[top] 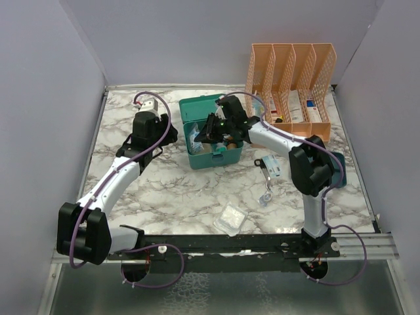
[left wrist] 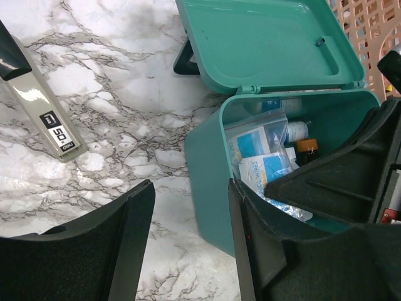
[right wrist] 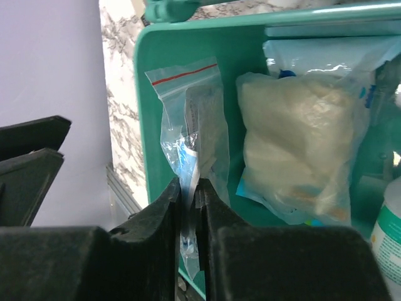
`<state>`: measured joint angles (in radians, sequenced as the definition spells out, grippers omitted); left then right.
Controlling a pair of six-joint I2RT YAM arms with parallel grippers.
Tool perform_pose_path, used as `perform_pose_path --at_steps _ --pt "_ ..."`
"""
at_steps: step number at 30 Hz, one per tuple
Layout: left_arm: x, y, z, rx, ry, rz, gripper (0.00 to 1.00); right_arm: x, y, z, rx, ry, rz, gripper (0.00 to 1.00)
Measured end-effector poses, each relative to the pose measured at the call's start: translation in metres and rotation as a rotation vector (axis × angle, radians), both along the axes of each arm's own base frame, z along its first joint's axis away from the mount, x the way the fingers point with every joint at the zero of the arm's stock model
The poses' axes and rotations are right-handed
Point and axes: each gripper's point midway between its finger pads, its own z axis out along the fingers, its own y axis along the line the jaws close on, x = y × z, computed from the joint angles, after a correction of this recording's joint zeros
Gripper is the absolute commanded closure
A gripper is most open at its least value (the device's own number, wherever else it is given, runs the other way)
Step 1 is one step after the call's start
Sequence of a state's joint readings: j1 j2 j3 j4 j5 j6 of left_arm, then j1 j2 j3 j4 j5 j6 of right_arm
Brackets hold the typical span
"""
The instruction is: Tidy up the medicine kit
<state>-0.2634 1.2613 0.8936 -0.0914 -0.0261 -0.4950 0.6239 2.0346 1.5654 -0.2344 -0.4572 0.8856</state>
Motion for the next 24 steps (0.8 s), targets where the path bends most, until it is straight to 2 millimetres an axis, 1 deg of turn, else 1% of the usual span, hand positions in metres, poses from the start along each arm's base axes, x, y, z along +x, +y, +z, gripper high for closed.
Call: perform_pose_path --at_steps 3,4,5,7,8,9,15,21,24 --pt "0.000 0.000 0.002 -0.001 -0.006 0.000 0.46 0.002 -0.001 -0.008 -0.015 0.011 -0.019 0.77" --pt "0.000 0.000 0.003 -0.002 -0.008 0.000 0.46 0.003 -0.002 -0.011 -0.022 0.013 -0.025 0.73" --pt "-0.001 0.000 0.004 -0.003 -0.011 0.000 0.46 0.003 -0.002 -0.014 -0.028 0.015 -0.029 0.66" --pt "-0.001 0.000 0.006 -0.004 -0.016 0.000 0.46 0.006 -0.004 -0.020 -0.050 0.015 -0.045 0.56" --pt "0.000 0.000 0.007 -0.005 -0.020 -0.001 0.46 0.006 -0.006 -0.022 -0.066 0.013 -0.052 0.52" --pt "0.000 0.000 0.007 -0.005 -0.021 0.000 0.46 0.008 -0.008 -0.024 -0.081 0.010 -0.059 0.51" --pt "0.000 -0.002 0.008 -0.003 -0.027 -0.015 0.46 0.021 -0.021 -0.027 -0.170 -0.053 -0.104 0.51" --pt "0.000 -0.002 0.008 -0.001 -0.028 -0.016 0.46 0.026 -0.039 -0.031 -0.274 -0.103 -0.130 0.51" --pt "0.000 -0.002 0.008 -0.001 -0.027 -0.016 0.46 0.027 -0.047 -0.029 -0.314 -0.131 -0.135 0.52"
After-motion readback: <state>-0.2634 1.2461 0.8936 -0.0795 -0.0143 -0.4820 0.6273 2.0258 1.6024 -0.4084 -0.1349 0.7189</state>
